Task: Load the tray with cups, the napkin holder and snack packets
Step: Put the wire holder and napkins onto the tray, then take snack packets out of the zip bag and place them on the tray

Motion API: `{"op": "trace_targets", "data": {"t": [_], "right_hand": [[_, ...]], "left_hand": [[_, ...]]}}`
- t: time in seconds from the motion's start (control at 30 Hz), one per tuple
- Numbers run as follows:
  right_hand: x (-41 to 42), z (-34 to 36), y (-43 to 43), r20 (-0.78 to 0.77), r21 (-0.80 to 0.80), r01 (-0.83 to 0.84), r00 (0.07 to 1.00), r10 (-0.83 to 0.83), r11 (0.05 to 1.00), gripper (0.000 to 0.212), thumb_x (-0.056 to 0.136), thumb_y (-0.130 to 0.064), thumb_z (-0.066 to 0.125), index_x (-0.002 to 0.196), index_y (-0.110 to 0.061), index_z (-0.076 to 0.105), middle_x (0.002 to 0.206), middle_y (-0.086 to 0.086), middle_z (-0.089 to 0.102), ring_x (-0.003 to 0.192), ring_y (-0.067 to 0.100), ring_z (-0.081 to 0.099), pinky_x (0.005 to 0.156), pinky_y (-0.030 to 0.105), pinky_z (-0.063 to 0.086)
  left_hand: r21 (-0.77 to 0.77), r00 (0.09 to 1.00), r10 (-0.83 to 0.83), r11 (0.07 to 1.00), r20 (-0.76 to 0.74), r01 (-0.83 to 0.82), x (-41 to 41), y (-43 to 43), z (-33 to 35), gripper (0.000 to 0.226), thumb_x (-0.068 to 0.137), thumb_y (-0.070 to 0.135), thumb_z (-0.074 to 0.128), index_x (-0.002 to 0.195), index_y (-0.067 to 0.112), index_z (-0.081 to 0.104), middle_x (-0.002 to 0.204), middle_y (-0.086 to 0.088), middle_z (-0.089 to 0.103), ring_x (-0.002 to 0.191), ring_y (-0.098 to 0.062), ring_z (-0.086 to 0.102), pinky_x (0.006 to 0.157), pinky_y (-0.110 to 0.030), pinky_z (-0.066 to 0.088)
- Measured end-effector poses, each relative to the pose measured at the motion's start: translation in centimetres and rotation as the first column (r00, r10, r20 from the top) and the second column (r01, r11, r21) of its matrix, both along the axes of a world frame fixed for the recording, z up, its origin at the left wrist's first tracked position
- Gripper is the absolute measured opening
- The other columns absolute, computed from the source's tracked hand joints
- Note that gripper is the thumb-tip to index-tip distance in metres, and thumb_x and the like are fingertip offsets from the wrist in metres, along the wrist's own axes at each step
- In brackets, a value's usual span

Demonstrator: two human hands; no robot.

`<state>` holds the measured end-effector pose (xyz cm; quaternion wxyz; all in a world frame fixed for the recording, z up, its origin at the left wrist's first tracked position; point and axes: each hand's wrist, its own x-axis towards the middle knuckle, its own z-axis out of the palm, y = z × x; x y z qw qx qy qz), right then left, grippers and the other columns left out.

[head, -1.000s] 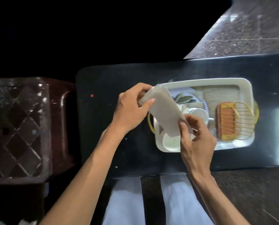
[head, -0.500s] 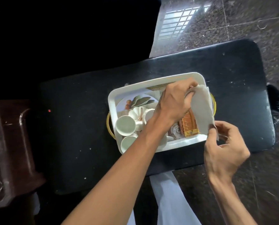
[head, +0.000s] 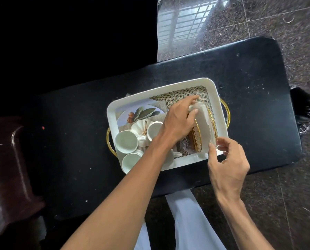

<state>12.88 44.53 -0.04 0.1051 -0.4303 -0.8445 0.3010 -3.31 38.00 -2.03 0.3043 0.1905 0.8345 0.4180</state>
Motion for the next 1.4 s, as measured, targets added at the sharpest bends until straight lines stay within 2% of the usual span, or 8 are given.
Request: {"op": "trace_targets", "data": {"t": [0.17,0.33,0.43,0.6,0.7,0.8,1.23,1.4], "right_hand": [[-0.4,0.7,-0.6,0.028,-0.001,-0.045,0.999,0.045,0.999,0.022,0.091,-0.020,0.069,0.112,-0.014,0.063,0.101,-0.001,0.065,0.092,0.017,0.061,0.070,0.046,0.057],[-2.5,1.7,-3.4,-0.016,0.091,-0.305,0.951,0.308,0.948,0.023,0.091,-0.016,0.069,0.114,-0.011,0.064,0.106,0.003,0.066,0.100,0.017,0.057,0.088,0.032,0.050],[-4.8,1.7,-6.2,0.111,0.135,-0.478,0.878,0.466,0.868,0.041,0.093,-0.029,0.067,0.127,-0.008,0.059,0.127,0.010,0.061,0.123,0.025,0.051,0.104,0.037,0.044],[-9.1,0.9,-11.8,0.351,0.111,-0.676,0.713,0.608,0.729,0.073,0.097,-0.052,0.050,0.152,-0.007,0.035,0.162,0.016,0.028,0.153,0.034,0.015,0.120,0.052,0.025],[-11.4,0.2,-15.4,0.416,0.081,-0.757,0.616,0.669,0.648,0.080,0.097,-0.062,0.037,0.158,-0.014,0.021,0.168,0.013,0.009,0.155,0.033,-0.001,0.121,0.057,0.017],[-13.1,-0.1,-19.2,0.420,0.081,-0.807,0.560,0.714,0.585,0.083,0.096,-0.068,0.032,0.160,-0.018,0.017,0.169,0.010,0.004,0.155,0.030,-0.005,0.121,0.060,0.014],[-17.6,1.7,-41.5,0.388,0.053,-0.962,0.267,0.882,0.268,0.092,0.091,-0.081,0.013,0.160,-0.021,0.006,0.169,0.007,-0.005,0.154,0.028,-0.015,0.121,0.063,0.010],[-19.3,2.3,-48.8,0.393,0.036,-0.985,0.171,0.904,0.171,0.092,0.090,-0.080,0.012,0.160,-0.021,0.004,0.168,0.007,-0.008,0.153,0.029,-0.016,0.121,0.062,0.005]], "left_hand": [[-0.012,0.998,0.066,0.998,-0.013,-0.066,0.3,-1.8,0.4,0.044,0.101,0.015,0.058,0.144,0.013,0.051,0.137,-0.009,0.062,0.127,-0.021,0.058,0.107,-0.042,0.049],[-0.041,0.975,0.122,0.990,-0.184,-0.132,0.6,-6.5,1.5,0.041,0.098,0.014,0.060,0.139,0.010,0.057,0.132,-0.009,0.064,0.122,-0.024,0.059,0.100,-0.034,0.049],[-0.107,0.956,0.164,0.975,-0.245,-0.195,0.6,-10.4,1.9,0.041,0.098,0.020,0.060,0.138,0.010,0.058,0.139,-0.010,0.060,0.130,-0.028,0.055,0.105,-0.042,0.047],[-0.294,0.924,0.191,0.910,-0.330,-0.293,0.3,-18.6,2.2,0.050,0.104,0.034,0.049,0.149,0.013,0.048,0.157,-0.013,0.044,0.149,-0.033,0.035,0.120,-0.050,0.030],[-0.389,0.913,0.211,0.854,-0.349,-0.346,0.1,-23.9,2.3,0.056,0.105,0.043,0.040,0.156,0.020,0.034,0.165,-0.009,0.030,0.156,-0.029,0.018,0.127,-0.050,0.013],[-0.437,0.896,0.221,0.811,-0.387,-0.388,-0.2,-29.2,2.6,0.059,0.105,0.046,0.036,0.158,0.022,0.030,0.168,-0.008,0.025,0.158,-0.027,0.013,0.127,-0.050,0.007],[-0.544,0.747,0.292,0.537,-0.598,-0.645,-0.8,-56.6,5.9,0.059,0.103,0.047,0.039,0.154,0.017,0.041,0.164,-0.015,0.032,0.154,-0.036,0.024,0.122,-0.062,0.021],[-0.526,0.654,0.290,0.412,-0.699,-0.744,-3.7,-66.3,7.4,0.058,0.104,0.046,0.039,0.154,0.018,0.040,0.165,-0.019,0.028,0.154,-0.039,0.022,0.122,-0.062,0.017]]}}
